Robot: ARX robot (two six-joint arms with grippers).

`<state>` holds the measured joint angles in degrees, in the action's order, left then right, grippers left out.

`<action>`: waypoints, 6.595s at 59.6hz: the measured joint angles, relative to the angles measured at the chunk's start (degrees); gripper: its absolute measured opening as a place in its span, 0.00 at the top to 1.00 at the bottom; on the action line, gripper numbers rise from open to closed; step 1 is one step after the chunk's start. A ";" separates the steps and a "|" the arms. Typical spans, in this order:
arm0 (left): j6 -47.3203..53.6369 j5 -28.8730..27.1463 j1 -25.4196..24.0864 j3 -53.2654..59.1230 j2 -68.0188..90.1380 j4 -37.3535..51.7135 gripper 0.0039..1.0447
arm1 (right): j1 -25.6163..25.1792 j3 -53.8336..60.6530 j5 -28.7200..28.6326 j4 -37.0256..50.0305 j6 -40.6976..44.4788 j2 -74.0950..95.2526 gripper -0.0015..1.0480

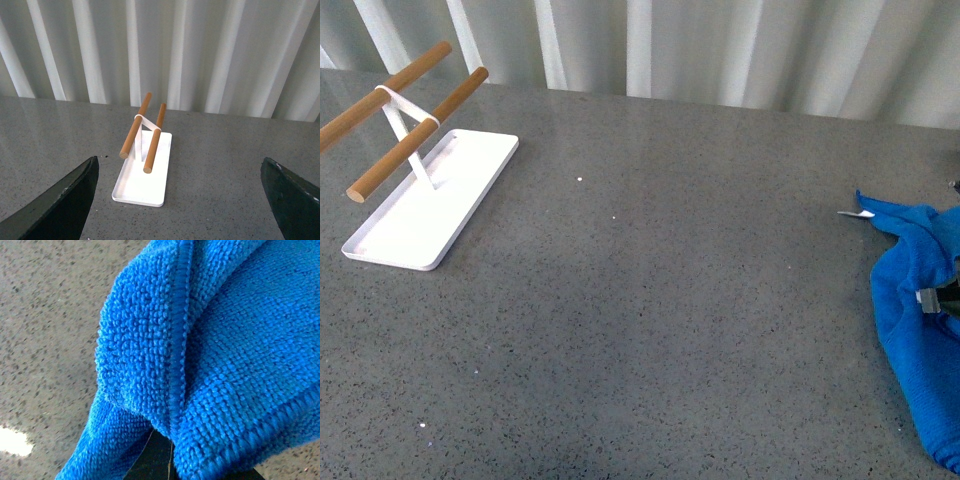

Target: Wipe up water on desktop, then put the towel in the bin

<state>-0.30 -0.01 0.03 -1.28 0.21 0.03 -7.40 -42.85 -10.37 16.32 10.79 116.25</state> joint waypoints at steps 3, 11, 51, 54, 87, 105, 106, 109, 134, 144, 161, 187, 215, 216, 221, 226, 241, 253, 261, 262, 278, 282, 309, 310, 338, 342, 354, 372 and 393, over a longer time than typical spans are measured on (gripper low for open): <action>-0.02 0.00 0.00 0.00 0.00 0.00 0.06 | -0.96 -0.83 0.00 -0.31 0.52 0.61 0.96; 0.00 0.00 0.00 0.00 -0.02 0.00 0.06 | -3.74 -3.45 0.37 -1.53 2.54 2.29 0.96; 0.00 0.00 0.00 0.00 -0.02 0.00 0.06 | 10.29 -35.56 2.51 -9.42 10.23 17.18 0.96; 0.00 0.00 0.00 0.00 -0.02 0.00 0.06 | 12.33 -36.92 1.97 -9.79 9.44 17.86 0.96; 0.00 0.00 0.00 0.00 -0.02 0.00 0.06 | 24.17 -13.42 -4.79 -5.05 4.61 2.95 0.96; 0.02 0.00 0.00 0.00 -0.02 0.00 0.06 | 8.59 -4.02 -6.25 -18.05 16.59 -22.21 0.96; 0.02 0.00 0.00 0.00 -0.02 0.00 0.06 | 7.74 -4.72 -6.34 -19.28 17.22 -23.52 0.96; 0.02 0.00 0.00 0.00 -0.02 0.00 0.06 | 6.23 -6.60 -6.34 -21.44 18.25 -25.68 0.96; 0.02 0.00 0.00 0.00 -0.02 0.00 0.06 | -11.98 -38.82 -9.01 -40.19 18.75 -26.58 0.96; 0.02 0.00 0.00 0.00 -0.02 0.00 0.06 | -18.67 -44.26 -11.19 -44.83 15.74 -21.46 0.96; 0.02 0.00 0.00 0.00 -0.02 0.00 0.06 | -25.00 -41.16 -10.27 -42.71 12.50 -13.31 0.96; 0.02 0.00 0.00 0.00 -0.02 0.00 0.06 | -32.50 -38.95 -6.84 -40.13 8.85 -3.26 0.96; 0.02 0.00 0.00 0.00 -0.02 0.00 0.06 | -35.80 -38.95 -2.73 -40.63 8.48 0.33 0.42; 0.02 0.00 0.00 0.00 -0.02 0.00 0.06 | -35.80 -38.95 -2.73 -40.72 8.50 0.35 0.40; 0.02 0.00 0.00 0.00 -0.02 0.00 0.06 | -35.74 -38.95 -3.08 -41.64 8.94 0.35 0.27; 0.02 0.00 0.00 0.00 -0.02 0.00 0.06 | -35.63 -38.95 -3.04 -42.45 10.01 0.35 0.12; 0.02 0.00 0.00 0.00 -0.02 0.00 0.06 | -35.69 -37.81 -1.64 -44.46 11.85 0.35 0.07; 0.02 0.00 0.00 0.00 -0.02 0.00 0.06 | -35.78 -37.44 2.84 -46.64 11.93 0.46 0.07; 0.02 0.00 0.00 0.00 -0.02 0.00 0.06 | -35.36 -37.64 4.81 -47.63 13.22 0.33 0.07; 0.02 0.00 0.00 0.00 -0.02 0.00 0.06 | -35.26 -37.86 4.85 -47.89 13.60 0.24 0.07; 0.02 0.00 0.00 0.00 -0.02 0.00 0.06 | -33.05 -44.52 4.20 -50.12 17.07 -3.32 0.07; 0.02 0.00 0.00 0.00 -0.02 0.00 0.06 | -32.48 -46.73 1.79 -50.60 17.07 -4.92 0.07; 0.02 0.00 0.00 0.00 -0.02 0.00 0.06 | -24.46 -26.05 -18.69 -32.72 17.44 -34.62 0.07; 0.02 0.00 0.00 0.00 -0.02 0.00 0.06 | -23.80 -24.44 -19.26 -32.55 17.46 -36.52 0.07; 0.02 -0.02 0.00 0.00 -0.02 0.00 0.06 | -6.19 13.79 -3.10 -6.01 -1.70 -75.78 0.34; 0.02 0.00 0.00 0.00 -0.02 0.00 0.06 | -4.15 19.54 -0.90 -1.49 -6.58 -79.10 0.49; 0.02 0.00 0.00 0.00 -0.02 0.00 0.06 | -0.11 28.63 2.73 0.48 -9.18 -84.52 0.88; 0.02 0.00 0.00 0.00 -0.02 0.00 0.06 | 7.17 35.58 9.40 0.39 -9.35 -92.19 0.97; 0.02 -0.02 0.00 0.00 -0.02 0.00 0.06 | 7.19 39.19 9.55 -2.38 -9.38 -98.62 0.97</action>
<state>-0.27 -0.03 0.03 -1.28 0.19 0.03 -0.21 -3.66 -0.82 13.93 1.41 17.63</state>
